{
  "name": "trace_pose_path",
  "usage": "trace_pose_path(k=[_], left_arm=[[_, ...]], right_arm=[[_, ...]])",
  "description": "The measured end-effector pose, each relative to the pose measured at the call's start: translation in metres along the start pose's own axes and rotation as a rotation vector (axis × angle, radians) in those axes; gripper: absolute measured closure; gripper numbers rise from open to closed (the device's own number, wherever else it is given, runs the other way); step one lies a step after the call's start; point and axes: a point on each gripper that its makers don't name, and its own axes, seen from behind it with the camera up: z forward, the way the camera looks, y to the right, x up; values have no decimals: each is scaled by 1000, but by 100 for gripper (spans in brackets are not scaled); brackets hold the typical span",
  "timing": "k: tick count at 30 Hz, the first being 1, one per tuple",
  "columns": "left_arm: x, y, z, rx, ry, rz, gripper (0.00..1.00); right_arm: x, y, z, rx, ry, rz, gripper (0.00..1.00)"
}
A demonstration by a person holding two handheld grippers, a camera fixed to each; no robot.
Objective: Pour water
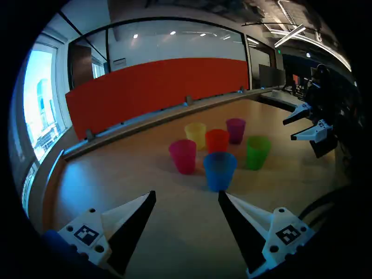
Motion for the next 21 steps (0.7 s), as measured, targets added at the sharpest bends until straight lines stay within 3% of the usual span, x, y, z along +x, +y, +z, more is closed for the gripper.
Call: trace_pose_path(k=[6, 14, 21], left_arm=[[20, -21, -11, 122, 116, -19, 0], [45, -41, -37, 280, 257, -45, 0], [59, -53, -61, 387, 374, -114, 0]], right_arm=[[15, 12, -17, -103, 81, 32, 1], [49, 42, -44, -269, 249, 97, 1], [75, 75, -76, -424, 399, 145, 1]])
